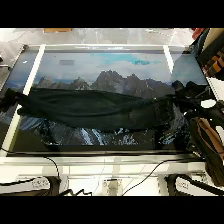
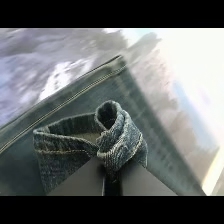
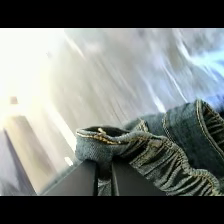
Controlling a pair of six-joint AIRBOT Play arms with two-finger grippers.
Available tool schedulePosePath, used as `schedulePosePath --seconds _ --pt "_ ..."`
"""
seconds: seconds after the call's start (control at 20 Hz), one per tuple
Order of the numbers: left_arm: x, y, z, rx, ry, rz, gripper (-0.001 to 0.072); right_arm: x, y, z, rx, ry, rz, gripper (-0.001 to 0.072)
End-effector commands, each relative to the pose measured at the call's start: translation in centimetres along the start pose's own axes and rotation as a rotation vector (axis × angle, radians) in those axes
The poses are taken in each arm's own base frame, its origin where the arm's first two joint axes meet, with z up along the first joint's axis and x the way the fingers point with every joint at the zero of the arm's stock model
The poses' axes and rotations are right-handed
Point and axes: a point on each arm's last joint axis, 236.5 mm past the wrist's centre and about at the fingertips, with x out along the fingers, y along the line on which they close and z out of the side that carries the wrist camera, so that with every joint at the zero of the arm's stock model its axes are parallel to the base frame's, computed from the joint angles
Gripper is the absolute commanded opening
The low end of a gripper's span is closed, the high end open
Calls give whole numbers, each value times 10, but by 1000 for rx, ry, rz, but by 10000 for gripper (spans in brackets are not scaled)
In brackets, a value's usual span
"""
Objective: Fold the clothes and pants, and hang the long-sleeved shirts on hangers.
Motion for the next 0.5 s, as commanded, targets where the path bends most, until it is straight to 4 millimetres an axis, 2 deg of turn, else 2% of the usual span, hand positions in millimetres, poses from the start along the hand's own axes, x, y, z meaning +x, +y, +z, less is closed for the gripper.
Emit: schedulePosePath --seconds 0.0,0.1,0.2,0.45 --pt "11 -24 25 2 -92 -25 28 7 26 35 27 -131 63 26" --pt "9 -25 35 4 -128 -24 28 4 40 49 7 -191 91 26" --pt "13 -23 33 2 -124 -19 28 6 43 56 -4 -232 96 25" --pt "21 -23 20 5 -91 -19 30 39 36 35 -25 -218 69 26"
